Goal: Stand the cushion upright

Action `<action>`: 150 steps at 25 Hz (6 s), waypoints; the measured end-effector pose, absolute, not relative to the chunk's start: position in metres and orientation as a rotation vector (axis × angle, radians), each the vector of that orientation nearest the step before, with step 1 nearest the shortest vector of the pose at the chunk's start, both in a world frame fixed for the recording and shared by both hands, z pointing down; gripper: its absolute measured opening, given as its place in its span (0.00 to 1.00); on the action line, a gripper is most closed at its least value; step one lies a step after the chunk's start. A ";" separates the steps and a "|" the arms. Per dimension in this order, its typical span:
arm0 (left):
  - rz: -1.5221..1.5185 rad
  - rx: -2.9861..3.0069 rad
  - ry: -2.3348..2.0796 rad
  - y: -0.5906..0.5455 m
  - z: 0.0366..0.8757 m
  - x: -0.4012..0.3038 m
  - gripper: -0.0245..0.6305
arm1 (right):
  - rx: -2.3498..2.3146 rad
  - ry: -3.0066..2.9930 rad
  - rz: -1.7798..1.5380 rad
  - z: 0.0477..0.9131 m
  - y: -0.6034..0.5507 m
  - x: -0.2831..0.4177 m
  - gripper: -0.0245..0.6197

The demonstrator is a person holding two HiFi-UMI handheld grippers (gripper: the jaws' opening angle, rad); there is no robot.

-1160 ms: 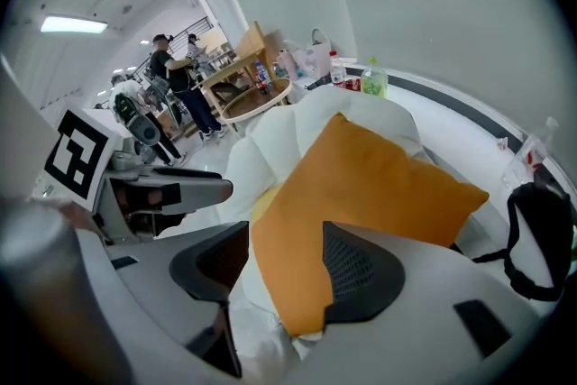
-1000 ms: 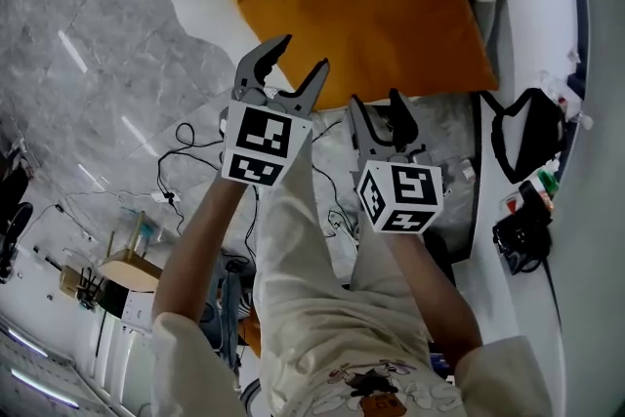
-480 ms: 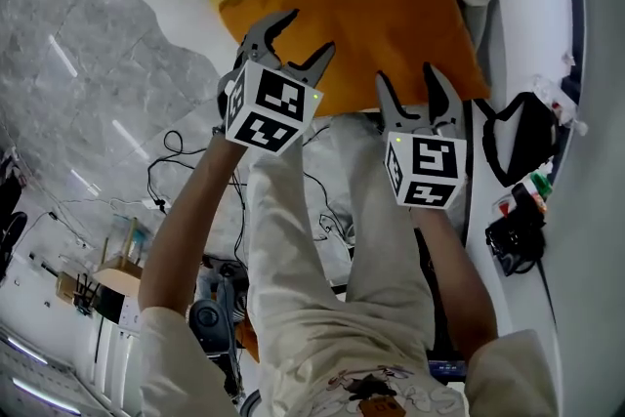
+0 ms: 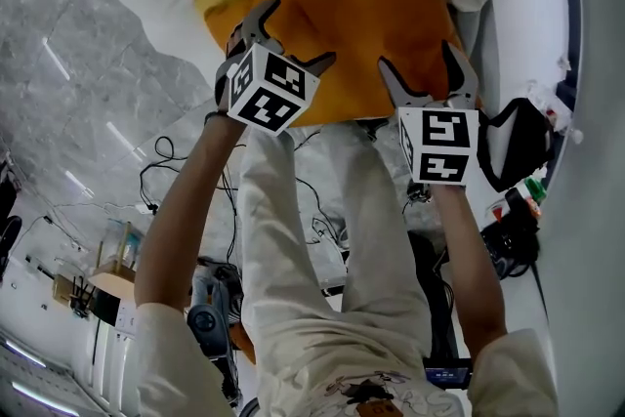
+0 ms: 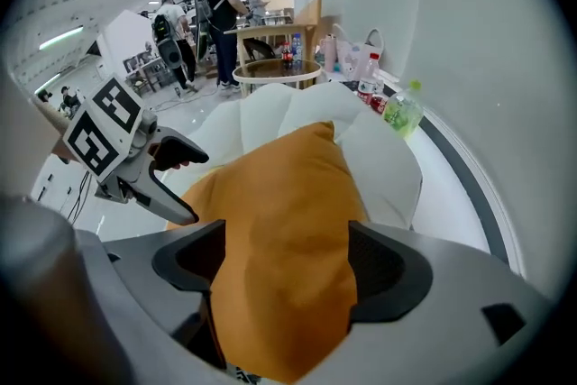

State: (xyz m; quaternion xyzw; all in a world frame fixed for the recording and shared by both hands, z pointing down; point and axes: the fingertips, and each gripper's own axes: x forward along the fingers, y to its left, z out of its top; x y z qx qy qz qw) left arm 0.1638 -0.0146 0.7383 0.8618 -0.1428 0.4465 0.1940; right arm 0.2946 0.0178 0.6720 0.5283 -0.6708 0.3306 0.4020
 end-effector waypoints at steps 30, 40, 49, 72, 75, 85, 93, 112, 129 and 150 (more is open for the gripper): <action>1.091 2.289 -0.388 -0.002 0.783 0.153 0.33 | 1.260 -1.643 0.829 0.708 0.022 0.301 0.25; 1.072 2.277 -0.420 0.009 0.750 0.117 0.32 | 1.226 -1.682 0.842 0.669 0.029 0.269 0.24; 0.998 2.270 -0.488 0.014 0.717 0.084 0.31 | 1.179 -1.748 0.771 0.626 0.025 0.237 0.23; 0.639 2.387 -0.679 -0.051 0.610 0.059 0.30 | 1.140 -1.861 0.436 0.478 -0.041 0.182 0.17; 0.588 2.389 -0.710 -0.064 0.601 0.062 0.29 | 1.139 -1.861 0.383 0.463 -0.052 0.181 0.17; 0.444 2.384 -0.796 -0.110 0.584 0.087 0.29 | 1.179 -1.852 0.285 0.429 -0.092 0.190 0.15; 0.362 2.377 -0.813 -0.158 0.585 0.105 0.29 | 1.218 -1.841 0.231 0.417 -0.135 0.195 0.14; 0.457 2.323 -0.756 -0.232 0.666 0.144 0.37 | 1.276 -1.767 0.209 0.486 -0.222 0.241 0.12; 0.626 2.364 -0.973 -0.235 0.677 0.130 0.66 | 1.391 -1.622 0.027 0.502 -0.260 0.275 0.37; 0.480 2.322 -1.136 -0.162 0.575 0.079 0.66 | 1.481 -1.835 0.218 0.441 -0.195 0.209 0.50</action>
